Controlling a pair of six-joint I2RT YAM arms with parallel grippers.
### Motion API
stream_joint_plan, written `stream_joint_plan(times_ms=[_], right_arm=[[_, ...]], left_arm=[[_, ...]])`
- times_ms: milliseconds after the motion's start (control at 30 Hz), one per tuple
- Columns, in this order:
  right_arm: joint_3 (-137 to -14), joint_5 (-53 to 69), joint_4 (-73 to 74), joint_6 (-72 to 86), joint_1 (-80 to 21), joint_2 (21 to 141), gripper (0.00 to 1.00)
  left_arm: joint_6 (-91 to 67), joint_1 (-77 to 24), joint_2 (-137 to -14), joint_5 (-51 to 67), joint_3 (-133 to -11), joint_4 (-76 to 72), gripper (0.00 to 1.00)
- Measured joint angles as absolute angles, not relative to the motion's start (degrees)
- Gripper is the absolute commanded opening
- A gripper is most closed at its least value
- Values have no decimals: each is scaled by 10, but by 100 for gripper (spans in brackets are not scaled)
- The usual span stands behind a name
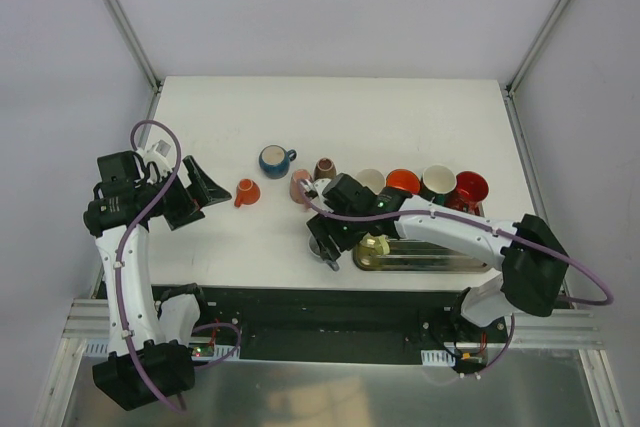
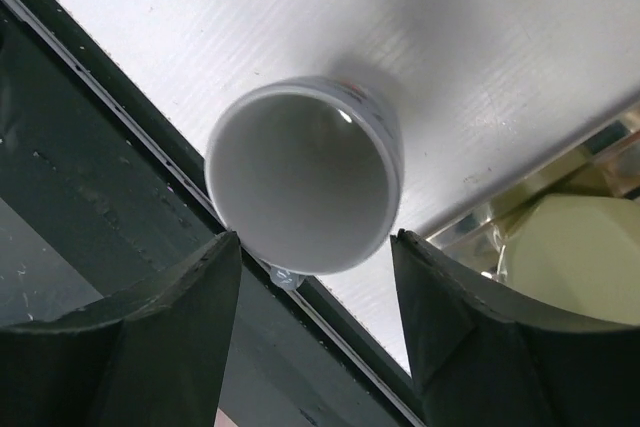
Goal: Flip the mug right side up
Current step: Place the cup on the tray.
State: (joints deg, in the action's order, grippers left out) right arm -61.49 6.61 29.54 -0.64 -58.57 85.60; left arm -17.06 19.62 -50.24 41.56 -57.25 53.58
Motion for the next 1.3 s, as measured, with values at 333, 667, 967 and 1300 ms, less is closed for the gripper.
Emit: stream_joint_plan(times_ms=[333,667,967,1300], right_arm=[[-621,73,292,-2,-586,860,75],[-621,82,333,22,-584,834,77],[-620,107,320,62,-585,868,72],[-600,69,276,50,-591,878,59]], left_arm=[[-171,196,-503,416,-571,529,100],[-176,196,-510,416,-560,523,100],[-181,196,-522,420,-559,521,100],[-190,196,-526,430,-559,514,100]])
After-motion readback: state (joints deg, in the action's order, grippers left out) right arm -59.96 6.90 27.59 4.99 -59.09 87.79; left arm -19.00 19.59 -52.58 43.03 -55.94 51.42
